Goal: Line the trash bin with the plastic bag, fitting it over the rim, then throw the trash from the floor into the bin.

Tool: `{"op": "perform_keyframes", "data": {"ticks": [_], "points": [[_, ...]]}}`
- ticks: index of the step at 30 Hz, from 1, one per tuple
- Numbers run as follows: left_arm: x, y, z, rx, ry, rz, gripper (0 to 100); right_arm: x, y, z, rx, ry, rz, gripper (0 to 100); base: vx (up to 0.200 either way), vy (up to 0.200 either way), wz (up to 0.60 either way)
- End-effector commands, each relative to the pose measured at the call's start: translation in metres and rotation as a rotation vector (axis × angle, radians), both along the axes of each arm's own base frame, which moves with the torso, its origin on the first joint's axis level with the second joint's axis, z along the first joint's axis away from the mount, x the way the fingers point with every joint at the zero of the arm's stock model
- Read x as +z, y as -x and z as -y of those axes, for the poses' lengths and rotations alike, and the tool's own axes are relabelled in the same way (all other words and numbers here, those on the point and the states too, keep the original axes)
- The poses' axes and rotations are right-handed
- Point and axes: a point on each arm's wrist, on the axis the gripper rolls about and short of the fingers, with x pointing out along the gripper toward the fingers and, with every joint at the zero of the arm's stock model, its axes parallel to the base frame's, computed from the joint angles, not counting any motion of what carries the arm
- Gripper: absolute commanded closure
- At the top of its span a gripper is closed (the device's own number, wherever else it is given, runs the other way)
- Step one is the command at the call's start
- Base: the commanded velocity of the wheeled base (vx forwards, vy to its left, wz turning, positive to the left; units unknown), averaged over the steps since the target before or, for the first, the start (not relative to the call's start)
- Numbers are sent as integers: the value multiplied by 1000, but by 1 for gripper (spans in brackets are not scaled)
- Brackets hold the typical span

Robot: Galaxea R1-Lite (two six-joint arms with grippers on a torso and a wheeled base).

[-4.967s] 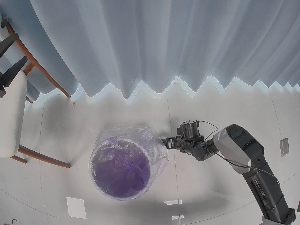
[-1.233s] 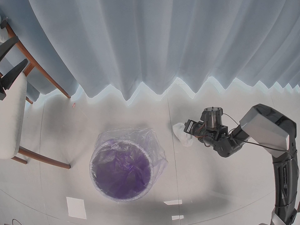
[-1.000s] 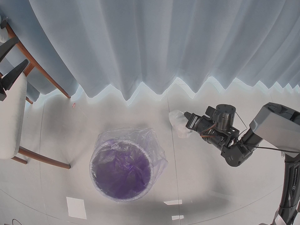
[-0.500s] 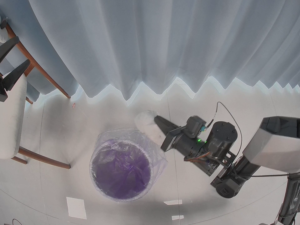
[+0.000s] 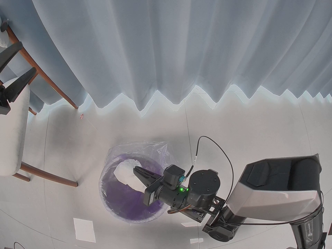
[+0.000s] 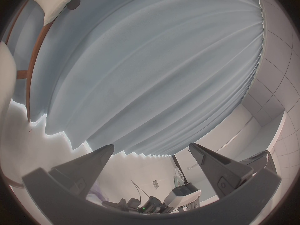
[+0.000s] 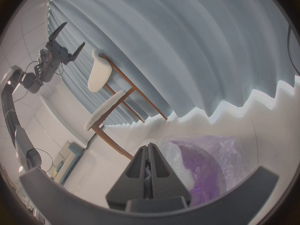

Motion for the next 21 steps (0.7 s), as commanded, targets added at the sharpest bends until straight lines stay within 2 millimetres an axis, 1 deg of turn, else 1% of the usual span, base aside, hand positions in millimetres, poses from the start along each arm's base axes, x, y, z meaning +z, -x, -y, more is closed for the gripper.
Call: {"op": "perform_keyframes", "data": {"ticks": [1,4,6,7,11,14,17,18,20,21], "points": [[-1,-1,0,-4,0,-5,0,-28,0,-10,4,30,-19,100,0,0,0],[-2,-2,0,-4,1,-10,0,-38,0,-9,-2,53,-35,100,0,0,0],[-2,-2,0,-4,1,-10,0,-41,2,-9,-5,62,-40,100,0,0,0],[-1,-2,0,-3,1,-8,0,-42,3,-10,-5,64,-41,0,0,0,0],[-1,-2,0,-4,1,-7,0,-40,3,-12,-2,52,-38,0,0,0,0],[-2,-2,0,-4,0,-7,0,-33,4,-12,-2,39,-33,0,0,0,0],[-2,-2,0,-5,0,-7,0,-13,4,-8,-21,3,-15,0,0,0,0],[-2,-2,1,-10,-1,-7,0,2,4,-3,-38,-30,-10,0,0,0,0],[-2,-3,3,-23,1,-10,0,22,4,8,-59,-64,1,0,0,0,0],[-2,-3,4,-35,2,-11,0,33,5,16,-71,-76,8,0,0,0,0]]}}
